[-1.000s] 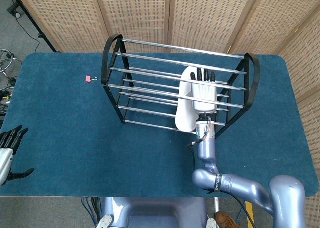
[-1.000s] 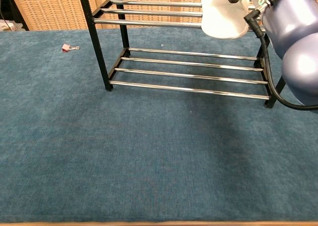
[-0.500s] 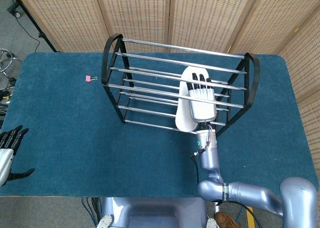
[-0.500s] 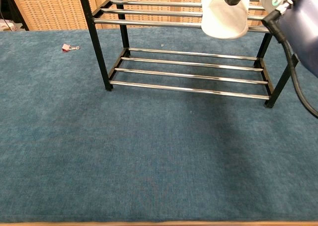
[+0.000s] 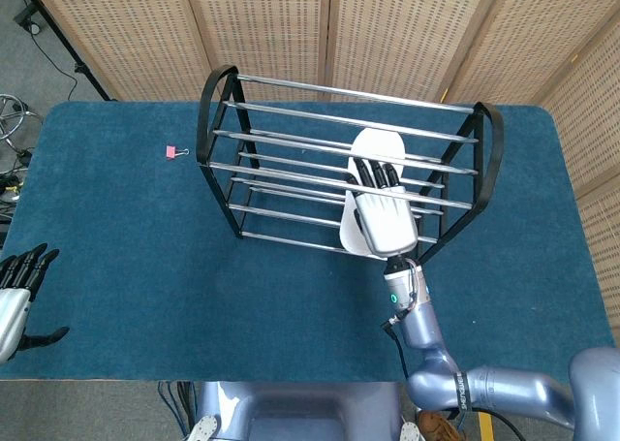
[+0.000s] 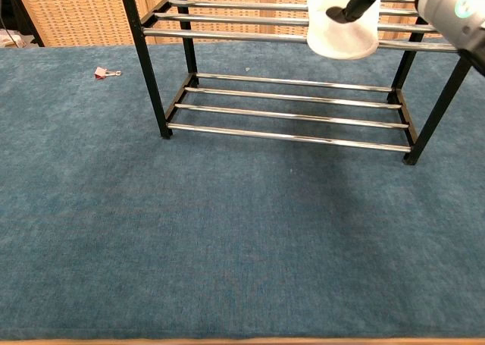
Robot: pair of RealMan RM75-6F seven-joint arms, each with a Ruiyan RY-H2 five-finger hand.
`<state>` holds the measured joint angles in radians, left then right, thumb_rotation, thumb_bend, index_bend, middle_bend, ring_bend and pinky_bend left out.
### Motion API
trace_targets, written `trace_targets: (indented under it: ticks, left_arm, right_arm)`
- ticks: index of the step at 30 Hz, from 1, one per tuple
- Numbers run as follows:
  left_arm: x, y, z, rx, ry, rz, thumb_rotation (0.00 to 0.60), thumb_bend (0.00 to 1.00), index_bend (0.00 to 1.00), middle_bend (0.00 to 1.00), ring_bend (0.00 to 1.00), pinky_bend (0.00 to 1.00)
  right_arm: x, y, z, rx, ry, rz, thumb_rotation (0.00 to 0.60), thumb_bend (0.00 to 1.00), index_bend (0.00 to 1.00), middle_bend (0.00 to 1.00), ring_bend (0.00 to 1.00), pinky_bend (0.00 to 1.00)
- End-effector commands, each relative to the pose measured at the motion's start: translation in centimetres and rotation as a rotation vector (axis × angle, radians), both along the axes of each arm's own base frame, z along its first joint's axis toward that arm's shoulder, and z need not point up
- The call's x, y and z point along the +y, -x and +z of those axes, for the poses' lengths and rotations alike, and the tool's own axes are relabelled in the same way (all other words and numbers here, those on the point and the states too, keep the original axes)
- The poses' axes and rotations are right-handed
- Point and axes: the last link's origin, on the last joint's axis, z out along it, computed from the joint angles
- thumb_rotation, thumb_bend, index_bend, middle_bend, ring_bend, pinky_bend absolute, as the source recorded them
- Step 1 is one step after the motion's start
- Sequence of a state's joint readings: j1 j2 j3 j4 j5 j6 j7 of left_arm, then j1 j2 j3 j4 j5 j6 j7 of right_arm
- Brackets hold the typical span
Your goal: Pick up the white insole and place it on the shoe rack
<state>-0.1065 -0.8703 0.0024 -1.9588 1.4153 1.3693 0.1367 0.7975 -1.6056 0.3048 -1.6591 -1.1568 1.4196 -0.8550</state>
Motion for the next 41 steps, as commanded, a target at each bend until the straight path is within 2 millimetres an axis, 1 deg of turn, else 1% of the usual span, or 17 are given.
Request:
trace_targets:
  ticks: [1, 2, 4, 6, 7, 9, 10, 13, 16, 20, 26, 32, 34, 38, 41]
  left_arm:
    - [0.0, 0.0, -0.1, 0.002, 0.001, 0.000, 0.600, 0.00, 0.00, 0.00, 0.00, 0.00]
    - [0.0, 0.0, -0.1, 0.002, 0.001, 0.001, 0.600, 0.00, 0.00, 0.00, 0.00, 0.00]
    - [0.1, 0.0, -0.1, 0.005, 0.000, 0.002, 0.600, 0.00, 0.00, 0.00, 0.00, 0.00]
    - [0.1, 0.0, -0.1, 0.006, -0.003, 0.001, 0.600, 0.00, 0.00, 0.00, 0.00, 0.00]
    - [0.1, 0.0, 0.0, 0.007, -0.005, 0.001, 0.600, 0.00, 0.00, 0.00, 0.00, 0.00]
    - [0.1, -0.1, 0.0, 0.007, -0.008, -0.003, 0.600, 0.00, 0.00, 0.00, 0.00, 0.00]
    - [0.0, -0.1, 0.0, 0.006, -0.011, -0.007, 0.600, 0.00, 0.00, 0.00, 0.00, 0.00]
    - [-0.2, -0.3, 0.2, 0.001, -0.015, -0.012, 0.600, 0.00, 0.00, 0.00, 0.00, 0.00]
    - [-0.3, -0.4, 0.3, -0.002, -0.019, -0.018, 0.600, 0.00, 0.00, 0.00, 0.00, 0.00]
    - [-0.5, -0.6, 0.4, -0.006, -0.020, -0.025, 0.600, 0.00, 0.00, 0.00, 0.00, 0.00]
    - [-0.9, -0.9, 0.4, 0.000, -0.024, -0.040, 0.600, 0.00, 0.00, 0.00, 0.00, 0.00]
    - [-1.2, -1.1, 0.2, 0.008, -0.019, -0.052, 0.600, 0.00, 0.00, 0.00, 0.00, 0.00]
    - [-1.3, -1.2, 0.1, 0.009, -0.020, -0.055, 0.600, 0.00, 0.00, 0.00, 0.00, 0.00]
    - [-1.4, -1.3, 0.2, 0.012, -0.024, -0.060, 0.600, 0.00, 0.00, 0.00, 0.00, 0.00]
    - [-1.5, -1.4, 0.2, 0.015, -0.027, -0.067, 0.600, 0.00, 0.00, 0.00, 0.00, 0.00]
  right_arm:
    - [2.8, 1.2, 0.2, 0.027, -0.087, 0.099, 0.600, 0.20, 0.29, 0.20, 0.18, 0.22]
    - [3.3, 1.4, 0.2, 0.024, -0.103, 0.108, 0.600, 0.16, 0.29, 0.21, 0.18, 0.22]
    - [4.9, 2.2, 0.3, 0.017, -0.149, 0.136, 0.600, 0.10, 0.28, 0.21, 0.18, 0.22]
    - [6.2, 2.9, 0.5, 0.028, -0.171, 0.168, 0.600, 0.03, 0.27, 0.20, 0.18, 0.19]
    - [7.0, 3.5, 0.6, 0.037, -0.186, 0.188, 0.600, 0.01, 0.27, 0.20, 0.18, 0.18]
    - [8.7, 4.8, 1.1, 0.055, -0.227, 0.237, 0.600, 0.00, 0.26, 0.20, 0.18, 0.16]
    - [10.2, 6.3, 1.7, 0.088, -0.266, 0.289, 0.600, 0.00, 0.26, 0.20, 0.18, 0.16]
    - [11.7, 8.8, 3.2, 0.117, -0.295, 0.343, 0.600, 0.00, 0.26, 0.20, 0.18, 0.15]
    - [13.0, 11.1, 4.4, 0.143, -0.278, 0.337, 0.600, 0.00, 0.25, 0.19, 0.16, 0.15]
    - [15.2, 14.7, 6.4, 0.161, -0.204, 0.250, 0.600, 0.00, 0.22, 0.16, 0.13, 0.15]
    - [18.0, 18.9, 9.3, 0.114, -0.061, 0.063, 0.600, 0.00, 0.14, 0.07, 0.07, 0.12]
    - [19.3, 21.6, 11.7, 0.020, 0.050, -0.095, 0.600, 0.00, 0.09, 0.02, 0.03, 0.09]
    - [19.8, 22.7, 12.5, -0.013, 0.082, -0.175, 0.600, 0.00, 0.07, 0.01, 0.01, 0.07]
    - [20.3, 23.8, 13.5, -0.080, 0.087, -0.296, 0.600, 0.00, 0.00, 0.00, 0.00, 0.00]
    - [20.3, 23.8, 14.1, -0.147, 0.064, -0.349, 0.600, 0.00, 0.00, 0.00, 0.00, 0.00]
